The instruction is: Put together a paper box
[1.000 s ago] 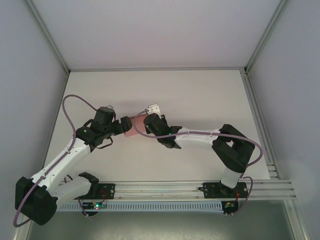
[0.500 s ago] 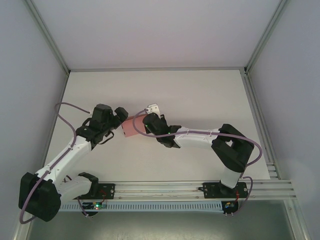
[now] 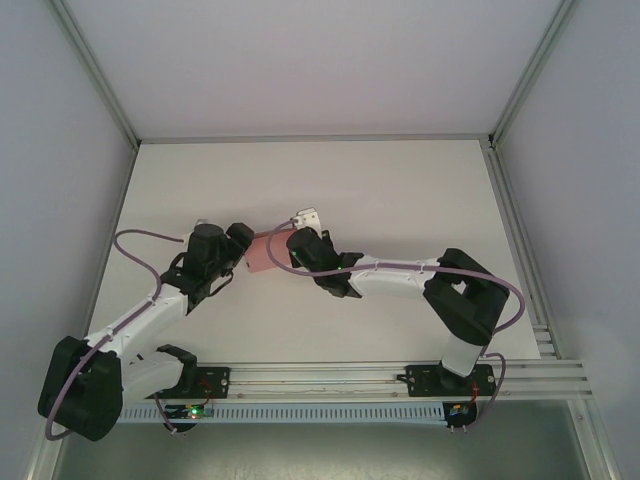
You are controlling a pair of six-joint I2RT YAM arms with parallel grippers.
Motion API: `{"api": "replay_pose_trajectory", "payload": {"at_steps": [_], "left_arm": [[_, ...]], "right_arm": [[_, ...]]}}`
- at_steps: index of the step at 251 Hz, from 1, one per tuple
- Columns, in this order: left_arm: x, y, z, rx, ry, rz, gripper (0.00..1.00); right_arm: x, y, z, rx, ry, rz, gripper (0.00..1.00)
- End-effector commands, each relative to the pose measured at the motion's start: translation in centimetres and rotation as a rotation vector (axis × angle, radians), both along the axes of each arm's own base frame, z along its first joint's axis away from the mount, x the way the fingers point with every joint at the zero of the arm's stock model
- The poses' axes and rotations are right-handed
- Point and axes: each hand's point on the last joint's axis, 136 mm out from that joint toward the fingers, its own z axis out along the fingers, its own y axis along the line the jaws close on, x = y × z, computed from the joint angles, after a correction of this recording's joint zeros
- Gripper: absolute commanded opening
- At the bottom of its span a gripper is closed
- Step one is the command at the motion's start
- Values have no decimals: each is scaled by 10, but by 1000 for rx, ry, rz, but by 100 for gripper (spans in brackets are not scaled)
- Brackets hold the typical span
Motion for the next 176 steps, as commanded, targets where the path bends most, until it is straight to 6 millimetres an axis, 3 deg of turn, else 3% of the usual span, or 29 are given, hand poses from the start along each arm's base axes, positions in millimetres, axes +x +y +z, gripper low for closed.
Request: {"api": "replay_pose_trajectory", "payload": {"at_steps": [1,61,82,133,156,176], "left_arm": [[-38,17,-63,84,197,22,72],[-48,23,-79,134,210,29,51],[-53,23,-88,146,230,24,48],[-62,26,-102,175,261,23,46],[-64,26,-102,192,255,15,46],[-63,26,-99,210,234,3,46]], "right_arm": [[-46,-15,-67,-161,204,108,0],[-34,2,-26,-37,161,142,7],[-27,7,-9,31,141,146,17],[-14,10,25,178,110,136,29],[-13,7,37,196,84,124,49],[-8,-1,44,208,62,79,52]]}}
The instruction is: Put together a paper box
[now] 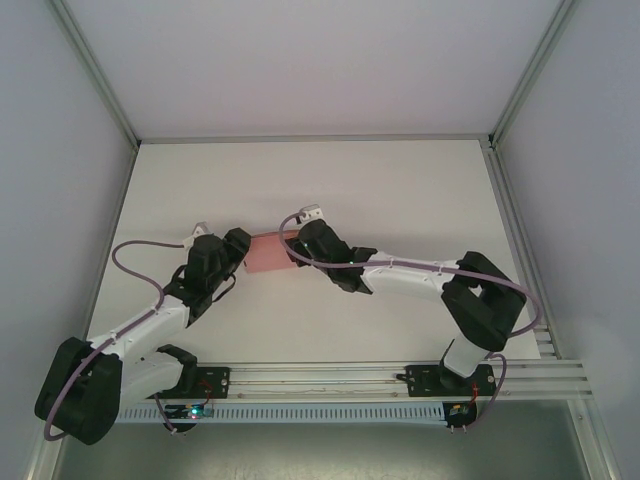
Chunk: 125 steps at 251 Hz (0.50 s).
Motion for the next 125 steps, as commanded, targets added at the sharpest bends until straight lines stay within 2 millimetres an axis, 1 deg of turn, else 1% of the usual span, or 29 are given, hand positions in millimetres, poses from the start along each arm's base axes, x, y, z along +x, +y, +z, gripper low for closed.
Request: {"api": "replay_pose_trajectory", "payload": {"at_steps": [1,9,27,32,48,63,75,84,102,125], "left_arm": [[-66,28,-99,218,359,-13,46],[-67,28,-98,228,358,-17,46],[-69,30,-97,242,354,-14,46],[-69,30,-97,243,347,-16,46],[-69,30,-95,241,330,-13,46],[-68,30,-94,246,323,-15,46],[-68,30,-93,249,321,-17,46],[-68,29,-92,251,317,-23,45],[-69,29,-93,258,316,-23,44],[-69,28,-95,266,317,-37,45]], "right_arm": [[2,-7,22,58,-30,-40,52],[4,-11,23,64,-31,-67,56],[11,-16,27,86,-34,-114,69],[13,-17,27,92,-33,-125,71],[20,-16,31,116,-34,-144,72],[26,-11,31,132,-24,-143,72],[29,-9,27,121,-7,-141,71],[30,-9,20,108,7,-144,70],[31,-11,6,85,30,-154,63],[34,-19,-13,71,68,-191,60]]}}
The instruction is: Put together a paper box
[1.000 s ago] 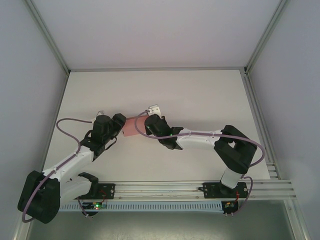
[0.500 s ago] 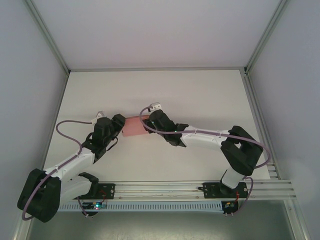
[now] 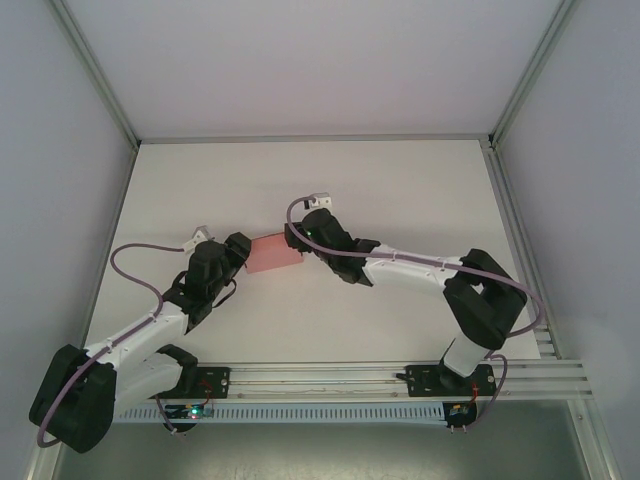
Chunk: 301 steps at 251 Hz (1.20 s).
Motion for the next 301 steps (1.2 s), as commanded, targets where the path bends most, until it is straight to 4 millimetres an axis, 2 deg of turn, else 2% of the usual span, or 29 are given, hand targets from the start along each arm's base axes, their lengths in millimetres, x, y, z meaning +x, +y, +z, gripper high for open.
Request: {"api": "replay_pose_trajectory", "payload": {"at_steps": [1,42,67,98,125,154,174,184,195,217,235,262,284,301], "left_arm": [[-60,28,-95,226,347,-24,45],[-63,28,-97,241,361,-38,45],[-65,31,-98,244,363,-32,45],[-67,32,-100,244,364,-27,46],[-68,31,-103,245,372,-33,46],[-73,33,-113,243,400,-31,44],[-78,33,-120,236,424,-27,41],[-80,34,-124,233,434,-28,37],[-82,34,-128,234,444,-30,27],[-86,34,-133,231,456,-33,13],[-86,33,-134,216,451,-38,6],[-86,29,-134,195,445,-46,6],[-83,24,-128,181,435,-64,6],[-79,20,-119,180,414,-84,18]], "right_arm": [[6,-9,-23,-13,55,-53,60],[0,-17,-48,-33,130,-48,55],[-13,-24,-66,-72,189,-25,50],[-33,-34,-99,-143,317,9,45],[-48,-50,-126,-205,419,-10,40],[-56,-70,-147,-221,503,-61,34],[-60,-73,-160,-205,548,-65,29],[-61,-74,-164,-202,562,-65,24],[-63,-76,-169,-205,574,-68,20],[-66,-83,-178,-185,606,-86,12],[-69,-85,-185,-140,630,-84,5],[-72,-83,-187,-122,638,-54,0],[-68,-78,-178,-124,598,-36,0],[-63,-76,-168,-122,575,-32,0]]}}
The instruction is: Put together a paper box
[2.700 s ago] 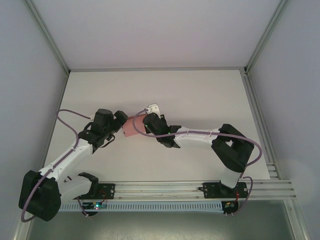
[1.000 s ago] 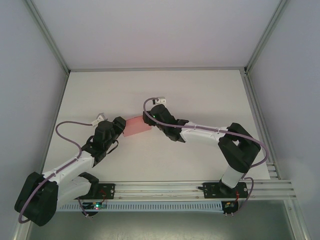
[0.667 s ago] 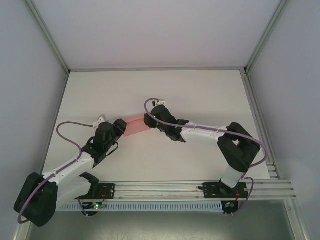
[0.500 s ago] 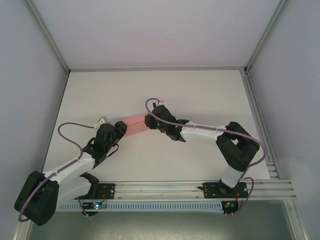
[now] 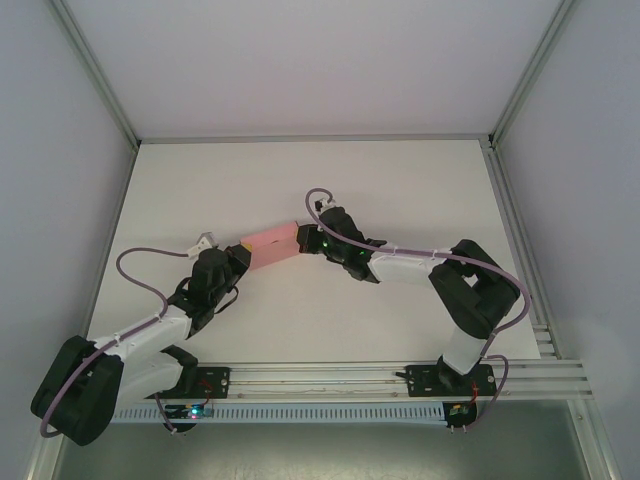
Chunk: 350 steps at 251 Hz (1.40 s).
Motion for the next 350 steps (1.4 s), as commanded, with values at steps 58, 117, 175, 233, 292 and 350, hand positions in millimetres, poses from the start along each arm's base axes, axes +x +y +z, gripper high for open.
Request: {"api": "replay_pose_trajectory", "payload": {"at_steps": [58,117,175,233,292,350], "left_arm": [[-41,24,-28,263,256,-73,52],[-7,27,57,382,121,-73,100],[19,-2,117,628,-94,-384,100],[15,-58,60,809,-67,-1060,100],[22,-66,31,858,-23,-1220,95],[20,-62,10,992,92,-1272,44]], "right_arm": [[-33,-47,-69,-329,229,31,16],[15,-13,32,-193,23,69,40],[25,-20,96,-153,-116,109,98],[6,-93,88,-101,-92,29,98],[-16,-133,76,-121,-97,-35,98],[-17,-144,64,-118,-52,-73,98]]}}
